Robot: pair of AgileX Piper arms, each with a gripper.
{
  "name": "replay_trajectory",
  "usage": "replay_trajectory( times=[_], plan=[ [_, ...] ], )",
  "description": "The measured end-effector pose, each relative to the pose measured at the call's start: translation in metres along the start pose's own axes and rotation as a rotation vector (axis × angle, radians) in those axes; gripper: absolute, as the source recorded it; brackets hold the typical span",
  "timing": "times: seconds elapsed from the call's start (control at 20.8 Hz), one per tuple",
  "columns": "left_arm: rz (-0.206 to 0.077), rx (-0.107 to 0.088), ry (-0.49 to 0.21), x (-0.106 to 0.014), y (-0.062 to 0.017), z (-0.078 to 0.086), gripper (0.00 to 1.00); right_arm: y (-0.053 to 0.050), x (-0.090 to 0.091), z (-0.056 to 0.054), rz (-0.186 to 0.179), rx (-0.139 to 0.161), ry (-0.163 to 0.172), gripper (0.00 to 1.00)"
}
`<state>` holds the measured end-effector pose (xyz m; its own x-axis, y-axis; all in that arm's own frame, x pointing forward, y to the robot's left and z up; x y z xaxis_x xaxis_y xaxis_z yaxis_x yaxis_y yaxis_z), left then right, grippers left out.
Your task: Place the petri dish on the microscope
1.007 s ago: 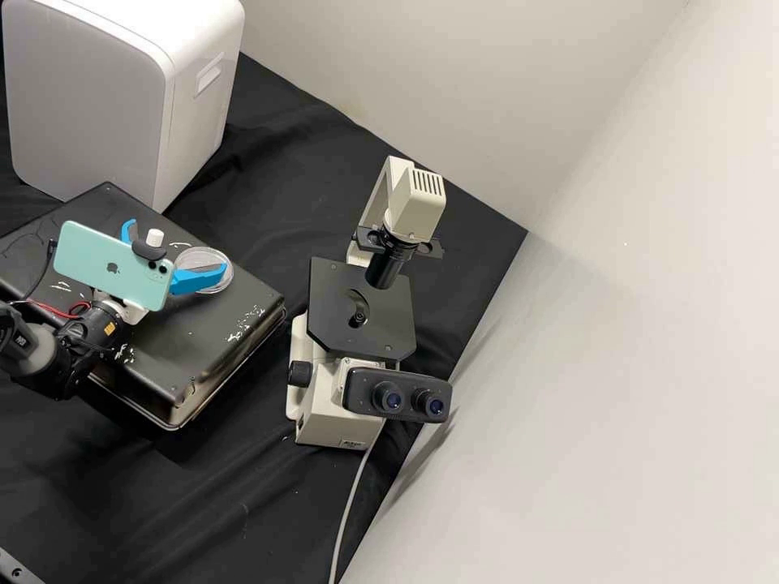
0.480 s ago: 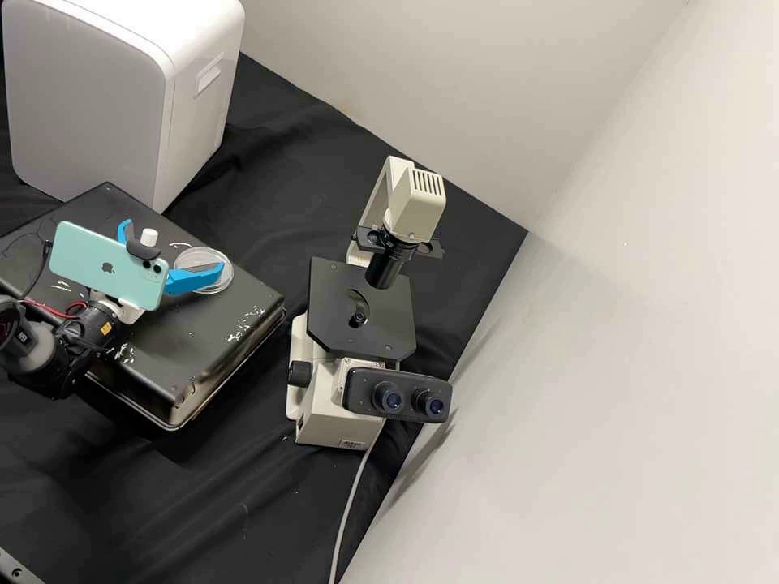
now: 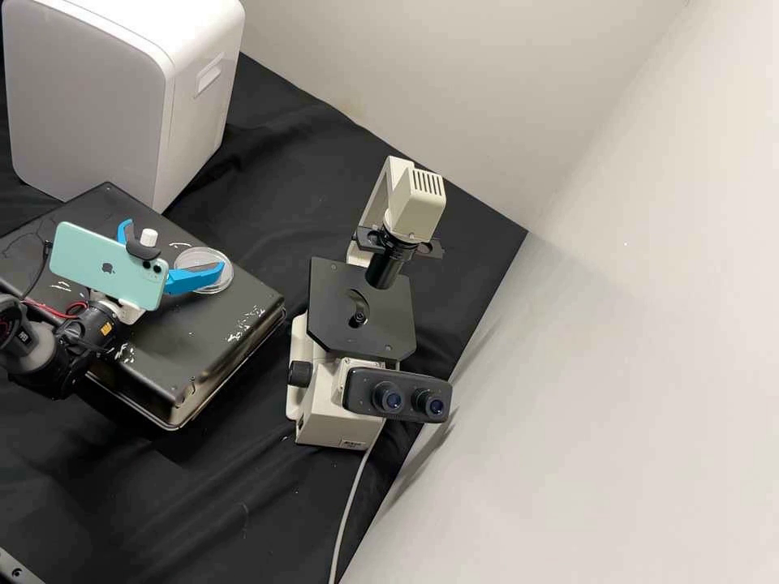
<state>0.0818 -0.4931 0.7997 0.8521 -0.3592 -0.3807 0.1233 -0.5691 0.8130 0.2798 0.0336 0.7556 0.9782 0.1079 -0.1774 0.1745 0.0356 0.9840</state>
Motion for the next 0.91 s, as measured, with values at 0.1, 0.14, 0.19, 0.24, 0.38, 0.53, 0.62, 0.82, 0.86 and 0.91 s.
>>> replay_trajectory(
  times=[0.1, 0.14, 0.19, 0.24, 0.38, 0.53, 0.62, 0.82, 0.86, 0.91],
  plan=[
    [-0.004, 0.005, -0.006, 0.003, -0.0011, 0.004, 1.00, 0.000, 0.000, 0.000, 0.003, 0.002, -0.003, 1.00],
    [-0.011, 0.008, -0.011, 0.004, -0.0022, 0.007, 1.00, 0.000, 0.000, 0.000, 0.005, 0.002, -0.005, 1.00],
    [-0.020, 0.011, -0.009, 0.006, -0.0035, 0.008, 1.00, 0.001, 0.000, 0.001, 0.007, -0.002, -0.007, 1.00],
    [-0.027, 0.008, -0.006, 0.007, -0.0047, 0.010, 1.00, 0.001, 0.000, 0.001, 0.010, -0.005, -0.013, 1.00],
    [-0.028, 0.007, -0.004, 0.009, -0.0056, 0.012, 1.00, 0.003, 0.003, 0.007, 0.021, -0.022, -0.032, 1.00],
    [-0.016, 0.011, 0.003, 0.010, -0.0057, 0.015, 1.00, 0.006, 0.005, 0.010, 0.033, -0.024, -0.041, 1.00],
    [-0.013, 0.015, -0.008, 0.010, -0.0065, 0.018, 1.00, 0.007, 0.005, 0.011, 0.035, -0.023, -0.045, 1.00],
    [0.004, 0.016, -0.014, 0.009, -0.0051, 0.020, 1.00, 0.006, 0.005, 0.013, 0.034, -0.028, -0.046, 1.00],
    [0.003, 0.016, -0.014, 0.009, -0.0052, 0.020, 1.00, 0.006, 0.006, 0.013, 0.035, -0.028, -0.045, 1.00],
    [0.003, 0.016, -0.014, 0.009, -0.0052, 0.020, 1.00, 0.006, 0.006, 0.013, 0.035, -0.028, -0.045, 1.00]
  ],
)
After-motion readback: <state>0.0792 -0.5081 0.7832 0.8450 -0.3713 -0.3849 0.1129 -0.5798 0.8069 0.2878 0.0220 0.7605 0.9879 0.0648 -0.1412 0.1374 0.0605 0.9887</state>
